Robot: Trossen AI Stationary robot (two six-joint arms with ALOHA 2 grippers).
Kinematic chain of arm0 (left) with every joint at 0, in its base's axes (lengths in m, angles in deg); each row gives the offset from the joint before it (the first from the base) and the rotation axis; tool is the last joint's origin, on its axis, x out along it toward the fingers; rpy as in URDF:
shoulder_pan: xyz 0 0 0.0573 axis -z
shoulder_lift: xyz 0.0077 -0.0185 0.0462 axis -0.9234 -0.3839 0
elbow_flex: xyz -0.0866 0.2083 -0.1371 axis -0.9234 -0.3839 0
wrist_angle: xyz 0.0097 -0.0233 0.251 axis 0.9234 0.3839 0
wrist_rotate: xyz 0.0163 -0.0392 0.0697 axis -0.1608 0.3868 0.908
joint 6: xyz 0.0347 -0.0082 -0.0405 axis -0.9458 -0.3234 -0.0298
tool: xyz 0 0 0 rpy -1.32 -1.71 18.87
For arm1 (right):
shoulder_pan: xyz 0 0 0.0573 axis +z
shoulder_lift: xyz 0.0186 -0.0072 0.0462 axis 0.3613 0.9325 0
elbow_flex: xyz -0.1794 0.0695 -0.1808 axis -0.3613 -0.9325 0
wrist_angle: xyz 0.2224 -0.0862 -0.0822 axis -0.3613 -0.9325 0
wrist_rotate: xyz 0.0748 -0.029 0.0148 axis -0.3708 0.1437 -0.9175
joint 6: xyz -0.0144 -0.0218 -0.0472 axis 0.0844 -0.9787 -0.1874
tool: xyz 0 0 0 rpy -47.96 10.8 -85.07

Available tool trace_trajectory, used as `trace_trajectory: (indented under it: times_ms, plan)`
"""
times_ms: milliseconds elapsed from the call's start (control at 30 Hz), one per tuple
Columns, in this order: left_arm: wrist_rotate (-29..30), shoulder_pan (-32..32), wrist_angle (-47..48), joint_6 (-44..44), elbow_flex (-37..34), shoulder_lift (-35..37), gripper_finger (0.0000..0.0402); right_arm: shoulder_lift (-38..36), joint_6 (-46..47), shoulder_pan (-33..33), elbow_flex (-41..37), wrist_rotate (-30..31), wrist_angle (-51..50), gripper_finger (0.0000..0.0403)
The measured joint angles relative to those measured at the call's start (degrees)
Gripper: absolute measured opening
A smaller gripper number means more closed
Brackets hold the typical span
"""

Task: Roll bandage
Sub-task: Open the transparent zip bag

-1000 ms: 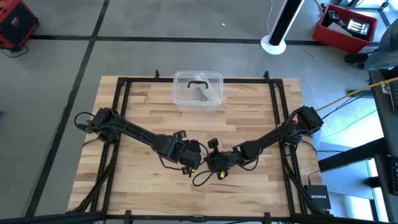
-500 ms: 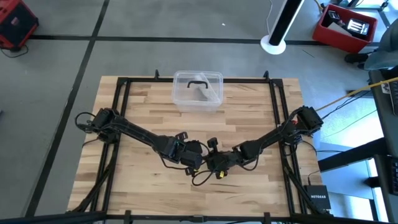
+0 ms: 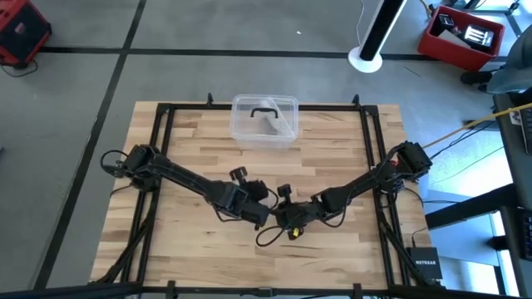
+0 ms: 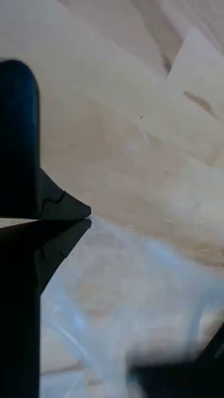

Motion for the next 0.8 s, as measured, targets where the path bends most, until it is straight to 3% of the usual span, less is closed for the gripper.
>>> trace_trajectory:
  times_ms: [133,467,633,800]
  plan:
    - [8.3,1.9,-2.6,-1.2,1.4,0.1,0.0004,-0.1,1.1,0.0,0.1,-0.8,0.1,0.0001]
    - [7.7,3.9,-7.6,-8.3,-1.0,0.2,0.0006,-0.1,3.7,-0.4,0.0,-1.3,2.4,0.0023]
    - [5.6,3.6,-8.5,-9.0,-1.6,0.2,0.0002,-0.1,2.4,-0.5,0.1,-1.3,5.3,0.0066]
    - [5.5,3.6,-8.3,-9.8,-1.6,0.2,0.0005,-1.9,1.1,0.1,2.2,-1.5,2.3,0.0141]
